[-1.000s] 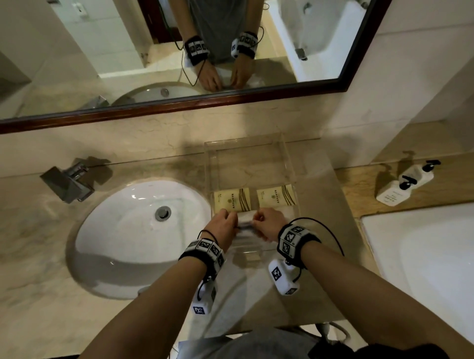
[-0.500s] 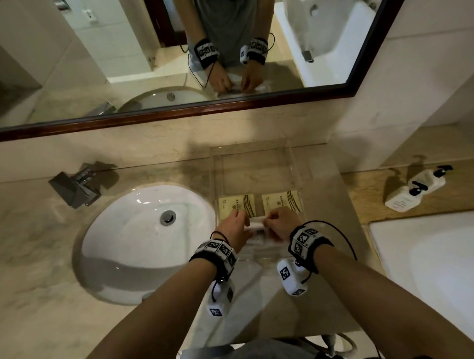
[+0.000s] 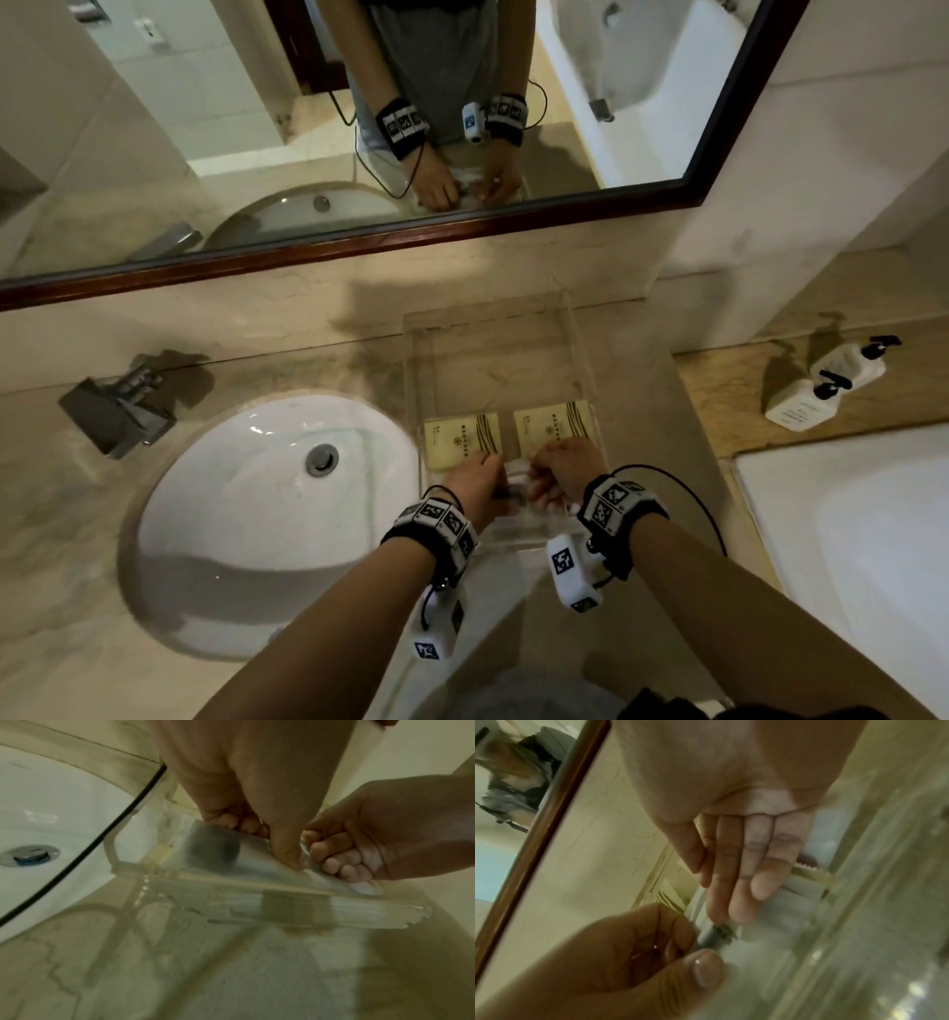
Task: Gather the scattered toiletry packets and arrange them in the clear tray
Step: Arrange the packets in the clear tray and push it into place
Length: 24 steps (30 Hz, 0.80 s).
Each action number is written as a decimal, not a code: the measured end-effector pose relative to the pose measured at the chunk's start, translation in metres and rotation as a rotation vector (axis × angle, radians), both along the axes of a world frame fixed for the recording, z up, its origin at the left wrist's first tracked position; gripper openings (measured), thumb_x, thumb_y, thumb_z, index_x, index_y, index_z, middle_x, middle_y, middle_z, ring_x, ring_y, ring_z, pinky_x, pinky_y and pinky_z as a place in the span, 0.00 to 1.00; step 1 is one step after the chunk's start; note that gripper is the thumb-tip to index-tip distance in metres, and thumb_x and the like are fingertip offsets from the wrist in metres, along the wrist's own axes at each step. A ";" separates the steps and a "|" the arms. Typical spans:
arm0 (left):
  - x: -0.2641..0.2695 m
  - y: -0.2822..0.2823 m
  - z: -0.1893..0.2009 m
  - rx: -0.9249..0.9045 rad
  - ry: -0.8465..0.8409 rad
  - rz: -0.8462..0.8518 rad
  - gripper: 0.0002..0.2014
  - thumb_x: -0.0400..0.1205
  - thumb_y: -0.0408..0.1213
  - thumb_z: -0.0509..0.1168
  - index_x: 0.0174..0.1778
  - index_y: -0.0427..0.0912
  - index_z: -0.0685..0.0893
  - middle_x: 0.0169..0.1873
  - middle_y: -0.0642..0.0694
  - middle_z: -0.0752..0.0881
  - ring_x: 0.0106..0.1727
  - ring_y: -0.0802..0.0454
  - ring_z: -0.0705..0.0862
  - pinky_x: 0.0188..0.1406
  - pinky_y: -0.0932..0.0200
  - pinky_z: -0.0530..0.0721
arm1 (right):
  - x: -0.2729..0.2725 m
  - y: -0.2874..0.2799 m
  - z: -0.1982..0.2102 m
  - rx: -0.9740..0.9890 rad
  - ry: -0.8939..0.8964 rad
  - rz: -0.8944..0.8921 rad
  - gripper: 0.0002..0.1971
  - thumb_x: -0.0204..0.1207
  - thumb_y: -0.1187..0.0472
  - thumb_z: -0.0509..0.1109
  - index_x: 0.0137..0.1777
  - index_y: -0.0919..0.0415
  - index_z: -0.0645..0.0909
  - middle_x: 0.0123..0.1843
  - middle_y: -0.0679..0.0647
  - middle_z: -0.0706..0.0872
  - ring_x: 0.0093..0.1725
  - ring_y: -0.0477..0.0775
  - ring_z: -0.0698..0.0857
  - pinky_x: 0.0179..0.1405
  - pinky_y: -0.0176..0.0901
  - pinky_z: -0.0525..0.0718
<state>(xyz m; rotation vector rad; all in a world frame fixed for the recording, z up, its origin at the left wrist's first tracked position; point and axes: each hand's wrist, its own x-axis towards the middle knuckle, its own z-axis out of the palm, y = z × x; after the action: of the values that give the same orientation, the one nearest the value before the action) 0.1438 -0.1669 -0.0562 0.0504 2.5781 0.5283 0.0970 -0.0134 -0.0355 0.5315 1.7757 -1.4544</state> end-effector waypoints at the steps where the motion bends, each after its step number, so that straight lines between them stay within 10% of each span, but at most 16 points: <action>1: 0.000 -0.002 0.002 -0.003 0.015 -0.016 0.19 0.77 0.49 0.71 0.56 0.41 0.77 0.55 0.44 0.78 0.52 0.45 0.80 0.50 0.56 0.77 | -0.002 0.001 0.000 0.037 0.037 0.054 0.10 0.78 0.69 0.64 0.36 0.71 0.81 0.21 0.63 0.83 0.16 0.57 0.79 0.15 0.38 0.77; 6: -0.014 -0.008 0.009 -0.177 0.431 -0.160 0.12 0.77 0.47 0.61 0.46 0.43 0.82 0.45 0.44 0.84 0.42 0.45 0.83 0.38 0.53 0.80 | -0.018 0.001 0.003 0.642 0.720 0.623 0.13 0.78 0.55 0.61 0.35 0.59 0.78 0.36 0.57 0.87 0.37 0.59 0.84 0.38 0.48 0.83; 10: -0.015 -0.011 0.002 -0.244 0.291 -0.169 0.26 0.81 0.50 0.51 0.72 0.40 0.76 0.72 0.40 0.76 0.72 0.40 0.76 0.63 0.46 0.75 | -0.020 -0.001 -0.004 0.684 1.055 0.792 0.13 0.80 0.59 0.61 0.53 0.64 0.85 0.56 0.59 0.87 0.57 0.61 0.84 0.56 0.49 0.81; 14: -0.002 -0.019 -0.003 -0.224 0.142 -0.123 0.38 0.83 0.62 0.38 0.85 0.44 0.48 0.86 0.47 0.48 0.86 0.47 0.46 0.84 0.44 0.49 | -0.011 0.006 -0.025 0.711 0.886 1.006 0.24 0.85 0.57 0.51 0.80 0.63 0.65 0.84 0.58 0.62 0.83 0.59 0.60 0.84 0.50 0.57; 24: 0.003 -0.021 -0.017 -0.241 -0.033 -0.164 0.42 0.83 0.66 0.41 0.84 0.44 0.34 0.84 0.48 0.32 0.84 0.50 0.30 0.83 0.37 0.37 | -0.002 0.021 -0.036 0.770 0.837 1.220 0.36 0.85 0.45 0.48 0.84 0.59 0.34 0.87 0.54 0.35 0.86 0.56 0.36 0.82 0.53 0.33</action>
<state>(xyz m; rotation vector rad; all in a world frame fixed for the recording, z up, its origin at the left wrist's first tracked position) 0.1472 -0.1880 -0.0736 0.1667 2.5582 0.1558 0.0946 0.0081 -0.0710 -0.8721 2.5176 -0.0417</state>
